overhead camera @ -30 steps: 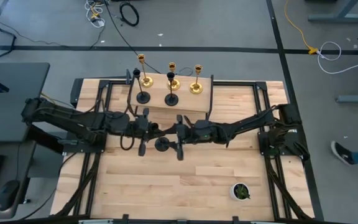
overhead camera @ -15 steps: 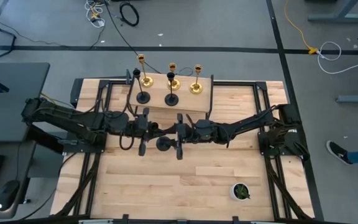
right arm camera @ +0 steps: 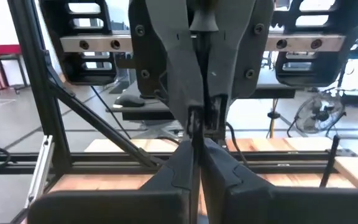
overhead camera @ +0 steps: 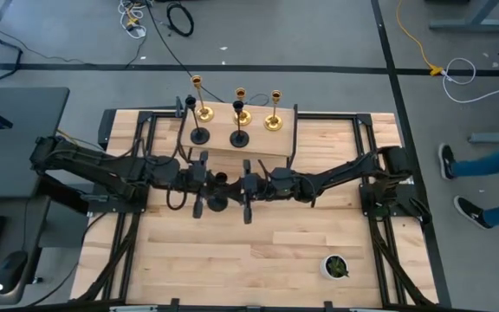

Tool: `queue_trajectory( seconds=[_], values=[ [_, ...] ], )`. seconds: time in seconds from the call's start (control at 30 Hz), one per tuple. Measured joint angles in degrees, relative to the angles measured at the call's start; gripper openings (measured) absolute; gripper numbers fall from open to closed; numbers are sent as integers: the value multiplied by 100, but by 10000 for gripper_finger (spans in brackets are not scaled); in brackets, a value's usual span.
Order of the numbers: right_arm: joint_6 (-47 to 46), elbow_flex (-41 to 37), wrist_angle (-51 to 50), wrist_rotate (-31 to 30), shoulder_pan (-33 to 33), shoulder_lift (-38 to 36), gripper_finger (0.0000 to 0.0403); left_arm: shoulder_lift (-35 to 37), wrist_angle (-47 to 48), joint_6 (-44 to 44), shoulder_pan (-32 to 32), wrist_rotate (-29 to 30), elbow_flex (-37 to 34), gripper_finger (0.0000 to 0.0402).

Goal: Pick & Place candle stick holders
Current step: Put the black candle holder aligned with the other black candle holders on the shelf

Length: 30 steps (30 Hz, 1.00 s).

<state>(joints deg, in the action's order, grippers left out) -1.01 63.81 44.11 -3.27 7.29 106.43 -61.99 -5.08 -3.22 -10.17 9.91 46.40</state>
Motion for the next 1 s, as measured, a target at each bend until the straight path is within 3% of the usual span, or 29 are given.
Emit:
queue_trajectory(
  seconds=[0.47, 0.87, 1.0],
  values=[
    [-23, 133, -233, -171, 0, 119, 2, -88, 44, -11, 4, -27, -3, 6],
    [71, 127, -759, -207, -2, -160, 0, 201, 363, 138, 0, -30, 8, 72],
    [218, 120, -1144, -510, 2, -351, 0, 531, 720, 138, -23, -76, 17, 85]
  ],
)
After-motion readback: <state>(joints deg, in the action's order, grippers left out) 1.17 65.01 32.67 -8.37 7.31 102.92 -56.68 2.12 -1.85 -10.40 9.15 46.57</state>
